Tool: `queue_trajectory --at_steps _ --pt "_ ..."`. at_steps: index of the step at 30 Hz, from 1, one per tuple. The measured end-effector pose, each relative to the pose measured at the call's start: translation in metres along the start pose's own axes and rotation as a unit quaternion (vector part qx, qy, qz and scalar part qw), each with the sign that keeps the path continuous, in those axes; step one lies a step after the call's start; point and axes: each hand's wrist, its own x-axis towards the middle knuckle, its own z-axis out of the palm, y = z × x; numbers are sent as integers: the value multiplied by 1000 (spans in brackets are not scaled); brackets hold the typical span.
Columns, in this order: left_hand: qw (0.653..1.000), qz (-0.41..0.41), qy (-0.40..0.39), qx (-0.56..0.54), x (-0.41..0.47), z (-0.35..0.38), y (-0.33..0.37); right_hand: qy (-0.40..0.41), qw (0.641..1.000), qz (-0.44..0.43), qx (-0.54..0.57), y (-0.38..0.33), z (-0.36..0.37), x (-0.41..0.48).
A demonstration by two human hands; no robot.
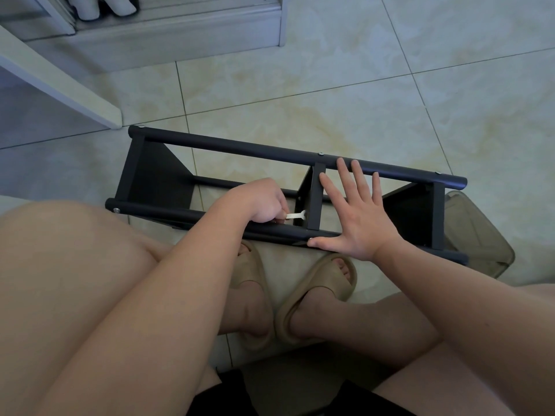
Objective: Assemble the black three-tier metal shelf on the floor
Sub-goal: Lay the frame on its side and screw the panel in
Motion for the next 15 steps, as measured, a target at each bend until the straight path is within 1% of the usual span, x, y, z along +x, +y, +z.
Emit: queue_trajectory --at_steps 3,8,11,15 --pt "1000 -5 5 -10 -2 -3 2 0 1000 1 2 -1 0 0" --pt "1000 11 9 -16 2 -2 6 -4 1000 1 0 0 -1 0" --pt "994 13 21 -107 7 2 4 -7 1000 2 -4 0 -2 0" --pt "964 8 57 -261 17 14 5 -5 1000 1 -3 0 -1 0"
